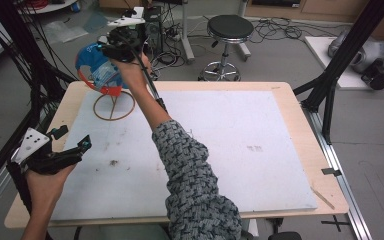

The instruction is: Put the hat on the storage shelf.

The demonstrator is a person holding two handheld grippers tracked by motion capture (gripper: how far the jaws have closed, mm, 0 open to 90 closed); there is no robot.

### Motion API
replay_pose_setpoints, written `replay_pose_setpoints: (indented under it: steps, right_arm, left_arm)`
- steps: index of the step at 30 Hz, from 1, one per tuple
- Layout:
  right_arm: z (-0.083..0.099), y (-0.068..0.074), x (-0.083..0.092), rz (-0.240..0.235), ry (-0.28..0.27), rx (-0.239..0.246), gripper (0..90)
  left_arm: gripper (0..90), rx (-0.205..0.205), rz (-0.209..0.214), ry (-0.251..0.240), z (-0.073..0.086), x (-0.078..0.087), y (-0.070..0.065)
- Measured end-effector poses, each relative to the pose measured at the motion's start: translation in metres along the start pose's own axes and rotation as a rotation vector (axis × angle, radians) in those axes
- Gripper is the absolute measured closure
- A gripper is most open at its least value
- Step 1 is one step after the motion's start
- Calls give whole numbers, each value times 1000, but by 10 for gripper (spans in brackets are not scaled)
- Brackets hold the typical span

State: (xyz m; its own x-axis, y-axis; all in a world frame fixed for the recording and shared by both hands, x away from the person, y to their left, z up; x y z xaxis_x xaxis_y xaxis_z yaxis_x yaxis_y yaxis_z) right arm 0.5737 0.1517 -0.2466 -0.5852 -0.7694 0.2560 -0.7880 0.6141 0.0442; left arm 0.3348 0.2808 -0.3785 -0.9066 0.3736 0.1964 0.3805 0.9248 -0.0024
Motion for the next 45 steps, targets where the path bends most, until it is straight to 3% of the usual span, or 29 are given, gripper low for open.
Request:
replay_pose_setpoints:
  steps: [6,7,8,9,10,13,14,16,17,18,21,22,23,24,27,29,30,33,34,35,37,38,40,43,45]
  right_arm:
    - [3,-43,48,68,-28,-43,521]
    - [3,-43,48,68,-28,-43,521]
    - [4,-56,65,92,-40,-53,472]
    - [4,-56,65,92,-40,-53,472]
    - [6,-71,85,127,-46,-81,404]
    - [7,-82,101,148,-59,-100,381]
    - [9,-93,119,176,-74,-102,368]
    - [11,-104,136,200,-77,-99,348]
    - [11,-104,136,200,-77,-99,348]
    - [13,-114,154,229,-86,-100,331]
    - [18,-130,179,264,-96,-115,299]
    - [18,-130,179,264,-96,-115,299]
    - [21,-139,195,281,-100,-133,268]
    - [21,-139,195,281,-100,-133,268]
    - [30,-151,227,325,-120,-132,231]
    - [32,-153,233,332,-120,-129,213]
    - [39,-158,250,349,-124,-126,205]
    - [46,-161,266,376,-129,-119,182]
    - [53,-166,280,388,-95,-136,123]
    - [55,-168,286,393,-82,-150,120]
    - [56,-169,294,393,-101,-151,121]
    - [59,-169,309,429,-140,-117,121]
    - [65,-168,319,426,-107,-111,121]
    - [70,-166,330,441,-136,-95,121]
    - [78,-164,338,440,-109,-92,120]
  left_arm:
    - [181,-5,-9,8,2,-1,1]
    - [181,-5,-12,8,2,-1,1]
    - [182,-6,-11,10,2,-2,1]
    - [182,-8,-10,11,2,-2,0]
    - [181,-11,-8,12,2,-3,0]
    - [181,-13,-7,13,2,-4,-3]
    - [181,-21,-4,20,2,-4,-5]
    - [181,-18,-4,19,3,-5,-6]
    - [181,-21,-2,18,3,-5,-6]
    - [181,-20,-4,17,3,-6,-7]
    - [182,-21,-3,22,4,-6,-7]
    - [182,-20,-3,22,4,-6,-7]
    - [181,-20,-3,23,4,-6,-7]
    - [181,-18,-3,22,4,-6,-7]
    - [181,-18,-6,25,5,-6,-7]
    - [181,-20,-10,27,6,-6,-6]
    - [181,-18,-11,29,6,-6,-6]
    - [181,-20,-14,32,8,-5,-5]
    - [181,-21,-14,33,8,-5,-5]
    - [181,-22,-15,35,9,-5,-5]
    - [181,-21,-17,35,9,-5,-5]
    - [181,-20,-16,34,9,-5,-5]
    - [182,-22,-18,35,8,-5,-5]
    - [181,-23,-17,37,9,-6,-6]
    - [181,-22,-16,40,9,-7,-6]
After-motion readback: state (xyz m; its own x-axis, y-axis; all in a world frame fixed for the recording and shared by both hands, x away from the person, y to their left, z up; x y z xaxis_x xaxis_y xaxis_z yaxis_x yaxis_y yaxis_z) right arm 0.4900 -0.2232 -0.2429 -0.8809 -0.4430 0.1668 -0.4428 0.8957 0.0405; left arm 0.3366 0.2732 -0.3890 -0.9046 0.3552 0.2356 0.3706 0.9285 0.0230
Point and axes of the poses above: each handheld gripper's, and its own axes: x roughly backward along the jaws, z roughly out of its underside, y roughly to its left, the point moved 7 cm from there along -x, roughly forward along the jaws, and after that the axes turned 2 degrees about y, right-handed, at the moved point
